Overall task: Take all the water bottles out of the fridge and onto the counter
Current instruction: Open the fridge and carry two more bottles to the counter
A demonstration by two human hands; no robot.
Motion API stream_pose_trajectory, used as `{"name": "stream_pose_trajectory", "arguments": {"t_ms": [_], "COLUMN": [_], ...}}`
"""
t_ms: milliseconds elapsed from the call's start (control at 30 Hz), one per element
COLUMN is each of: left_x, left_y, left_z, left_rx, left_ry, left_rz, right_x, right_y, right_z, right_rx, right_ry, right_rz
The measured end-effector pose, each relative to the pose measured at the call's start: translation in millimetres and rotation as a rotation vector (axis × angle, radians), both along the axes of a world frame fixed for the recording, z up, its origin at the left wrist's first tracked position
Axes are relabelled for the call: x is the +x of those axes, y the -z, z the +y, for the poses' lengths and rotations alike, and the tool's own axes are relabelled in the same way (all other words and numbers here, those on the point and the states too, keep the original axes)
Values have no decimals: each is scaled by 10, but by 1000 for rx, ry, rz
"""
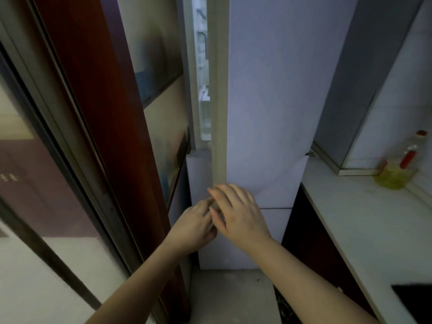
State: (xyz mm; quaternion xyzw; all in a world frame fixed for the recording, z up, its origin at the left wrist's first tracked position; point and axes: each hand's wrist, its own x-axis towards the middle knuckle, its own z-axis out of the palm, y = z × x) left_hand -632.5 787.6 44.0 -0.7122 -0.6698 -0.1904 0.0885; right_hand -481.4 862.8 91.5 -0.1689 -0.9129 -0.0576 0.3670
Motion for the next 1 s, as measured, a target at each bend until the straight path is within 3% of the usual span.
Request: {"name": "stream_pose_trajectory", "arguments": {"t_ms": [200,333,467,1000], "left_x": [152,280,406,1323], "left_y": [66,-15,-51,-36], "left_z": [-143,-166,-130,110], "left_rx": [-15,9,16,-57], "left_ry": [-64,-190,-254,-394], "left_rz": [41,137,173,150], "right_x": [43,132,456,1596], "right_y": [-51,8,75,78], "right_z": [-173,-149,-123,-84], "right_rx": [64,8,-38,-58], "right_ry": [27,183,324,520], "right_rz": [-124,-189,-204,-179]}}
